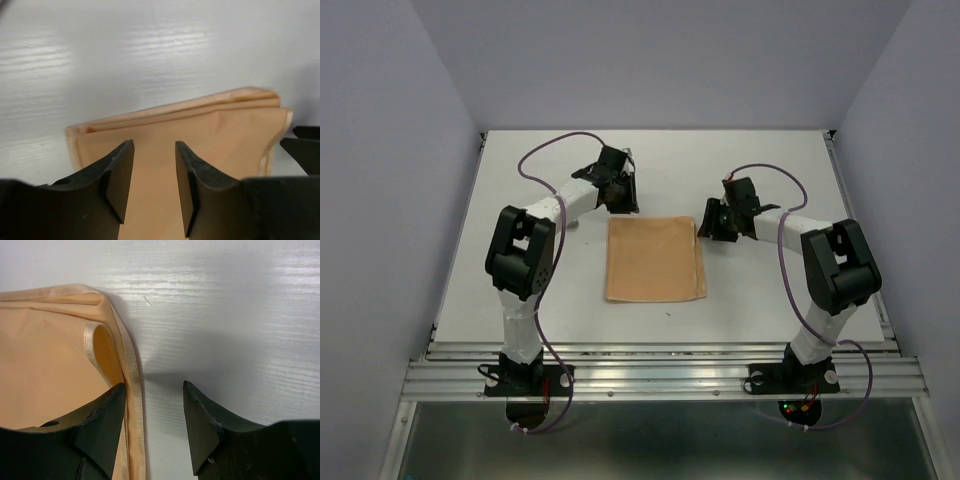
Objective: Fold the napkin into a case and place the utensils inside
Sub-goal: Smooth out the lower triangle-folded napkin at the center of the board.
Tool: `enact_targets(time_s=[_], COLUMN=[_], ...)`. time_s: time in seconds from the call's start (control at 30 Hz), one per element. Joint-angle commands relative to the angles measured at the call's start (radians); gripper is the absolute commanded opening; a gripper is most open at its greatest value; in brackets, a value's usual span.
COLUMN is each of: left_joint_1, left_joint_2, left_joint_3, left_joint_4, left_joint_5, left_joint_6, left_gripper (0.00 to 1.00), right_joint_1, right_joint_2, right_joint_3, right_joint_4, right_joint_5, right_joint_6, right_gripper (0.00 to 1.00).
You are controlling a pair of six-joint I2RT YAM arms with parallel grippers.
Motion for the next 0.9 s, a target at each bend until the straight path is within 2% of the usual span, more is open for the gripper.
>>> enact_targets(time_s=[0.0,0.2,0.27,0.63,0.87], left_joint_1=[0.067,0.077,0.077,0.078,0.077], left_joint_2=[-0.117,-0.09,-0.087,-0.05,-0.071], left_joint_3=[-0.091,-0.129,-0.149,-0.209,-0.258], left_joint_4=[0.028,0.04,0.039,0.052,0.072], left_joint_5=[-0.076,-0.085,-0.134,-0.223,-0.269], left_joint_6=[-0.025,-0.046,-0.066,-0.126,-0.143], left_gripper=[0.56,0.57,0.57,0.45,0.45], right_joint_1=[-0.006,-0.006,-0.006,-0.006,-0.006], right_joint_2=[0.019,0.028,0.02,0.025,0.027], right_joint_3=[0.054,0.066,0.063,0.065,0.072], right_joint_4=[-0.003,-0.004,-0.004,-0.007,-0.013], right_joint_5=[-0.014,-0.014,-0.011,-0.004,-0.004], right_joint_6=[0.006,0.013,0.012,0.02,0.02], right_gripper=[0.55,0.55,0.56,0.56,0.56])
